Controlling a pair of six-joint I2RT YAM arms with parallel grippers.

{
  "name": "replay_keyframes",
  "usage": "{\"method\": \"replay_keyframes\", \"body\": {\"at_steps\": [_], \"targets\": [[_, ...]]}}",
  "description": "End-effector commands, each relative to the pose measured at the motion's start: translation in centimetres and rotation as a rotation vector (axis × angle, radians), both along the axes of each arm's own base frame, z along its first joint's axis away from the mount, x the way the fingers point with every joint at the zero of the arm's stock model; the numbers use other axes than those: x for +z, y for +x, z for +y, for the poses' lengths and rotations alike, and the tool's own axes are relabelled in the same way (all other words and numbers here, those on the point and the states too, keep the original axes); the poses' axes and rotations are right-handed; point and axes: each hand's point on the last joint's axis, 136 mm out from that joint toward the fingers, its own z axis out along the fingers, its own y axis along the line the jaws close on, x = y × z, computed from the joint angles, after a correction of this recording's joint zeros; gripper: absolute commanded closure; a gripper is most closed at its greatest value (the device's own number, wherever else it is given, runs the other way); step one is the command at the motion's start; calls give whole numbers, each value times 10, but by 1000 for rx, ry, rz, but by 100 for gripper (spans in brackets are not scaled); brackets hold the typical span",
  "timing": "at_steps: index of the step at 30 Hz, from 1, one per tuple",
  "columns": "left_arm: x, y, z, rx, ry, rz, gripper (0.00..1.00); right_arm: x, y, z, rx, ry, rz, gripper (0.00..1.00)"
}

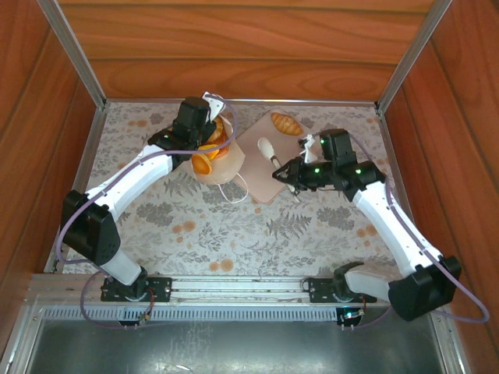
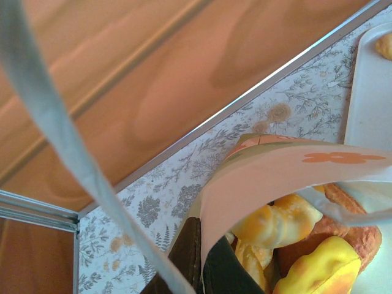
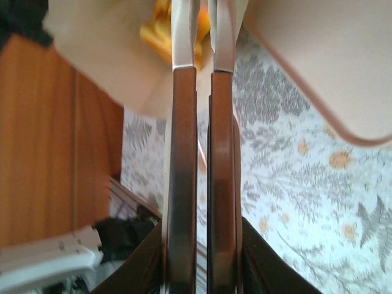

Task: Take the fake bread out of the paper bag

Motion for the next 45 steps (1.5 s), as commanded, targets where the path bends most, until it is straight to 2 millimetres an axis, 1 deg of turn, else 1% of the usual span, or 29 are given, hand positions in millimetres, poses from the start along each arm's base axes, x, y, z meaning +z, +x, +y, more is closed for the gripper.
{"method": "replay_keyframes", "body": {"at_steps": [1,3,5,7,9,12,14,20,23,27,28,29,33,41,45], "targets": [[13,-2,-5,-9,-22,-41,100,-2,-26,1,66,-90,-33,73],[14,-2,-5,-9,-20,-42,100,-5,-40,9,111,-117,-35,73],[15,-1,-5,-9,-21,-44,100,-8,-49,18,152,-166,-46,72],[15,-1,-6,-11,-20,-43,100,-10,-56,28,198,-225,-59,71],[14,-1,-6,-11,-21,-42,100,-15,-57,39,242,-284,-67,70],[14,-1,-6,-12,-27,-42,100,-23,-50,51,275,-348,-66,68],[13,-2,-7,-17,-28,-39,100,-26,-42,60,289,-367,-72,67],[11,-4,-7,-24,-29,-31,100,-33,-18,81,321,-402,-109,57],[11,-4,-8,-25,-28,-30,100,-35,-7,93,346,-404,-125,56],[8,-4,-9,-27,-26,-24,100,-37,0,107,386,-388,-138,54],[8,-4,-9,-28,-25,-24,100,-35,1,109,392,-384,-148,53],[8,-3,-9,-27,-23,-22,100,-45,4,112,401,-401,-130,51],[9,-4,-11,-31,-24,-21,100,-54,5,115,424,-412,-118,49],[10,-6,-13,-41,-18,-19,100,-67,14,116,425,-420,-100,49],[11,-7,-13,-41,-14,-19,100,-71,17,121,443,-403,-94,49]]}}
